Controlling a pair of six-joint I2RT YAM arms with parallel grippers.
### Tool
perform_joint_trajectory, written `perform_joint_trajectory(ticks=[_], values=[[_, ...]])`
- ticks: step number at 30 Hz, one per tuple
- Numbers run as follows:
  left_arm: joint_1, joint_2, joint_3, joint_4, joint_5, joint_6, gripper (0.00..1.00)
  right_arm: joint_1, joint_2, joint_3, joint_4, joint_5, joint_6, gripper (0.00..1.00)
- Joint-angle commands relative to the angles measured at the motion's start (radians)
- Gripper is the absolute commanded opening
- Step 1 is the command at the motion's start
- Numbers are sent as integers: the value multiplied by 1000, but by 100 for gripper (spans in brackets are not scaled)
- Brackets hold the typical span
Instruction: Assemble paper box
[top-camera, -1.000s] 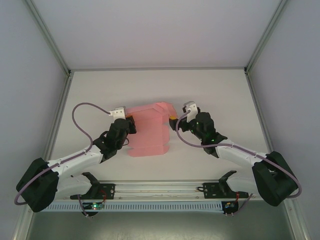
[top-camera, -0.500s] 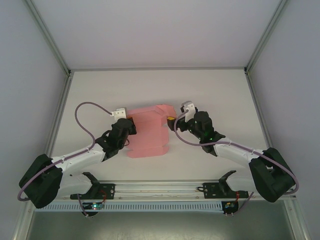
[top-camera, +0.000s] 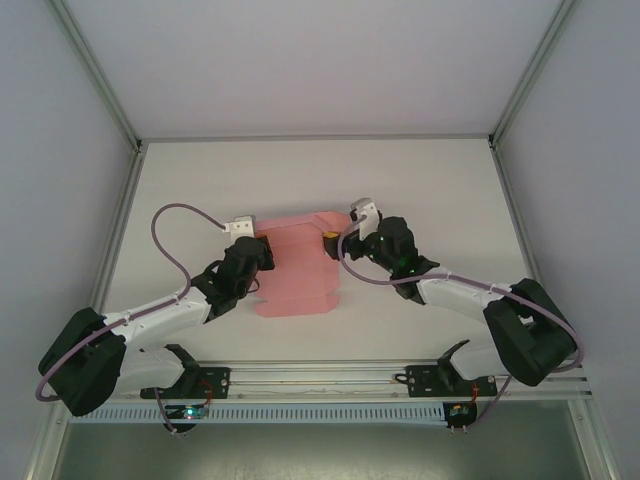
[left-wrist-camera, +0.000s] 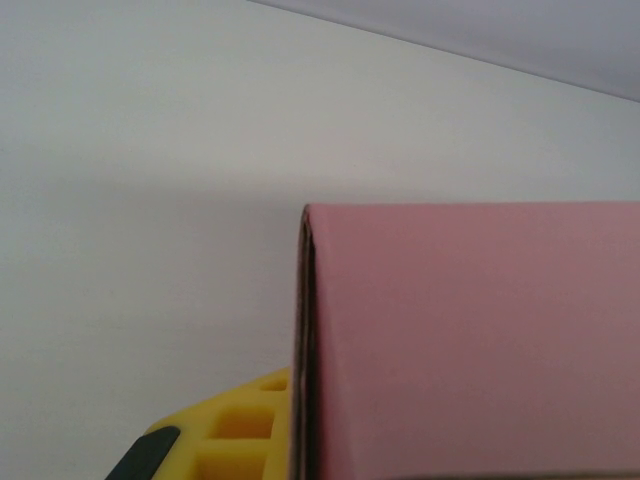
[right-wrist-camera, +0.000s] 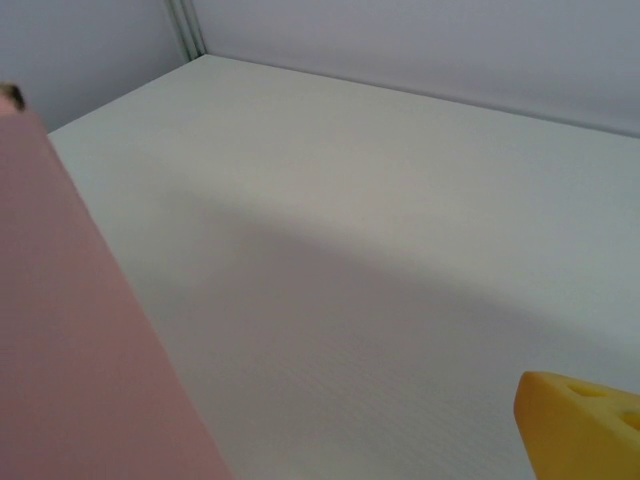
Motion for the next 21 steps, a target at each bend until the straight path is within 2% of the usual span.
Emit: perform_joint_trajectory(ticks=[1,5,10,17,21], values=[[-7,-4,8,62,-15,-27,0,14,26,28,40,-28,30,98],[-8,-17,-8,97,-7,-51,0,39,56,30,58,-16,21,98],[-8,-25,-8,104,12,-84,0,111,102,40,95,139,-24,98],[-8,-30,-16,118,13,-103,0,150,160,42,159,285,-1,98],[-8,-36,-29,125,5,-113,0,192,185,53,153,387,-61,98]])
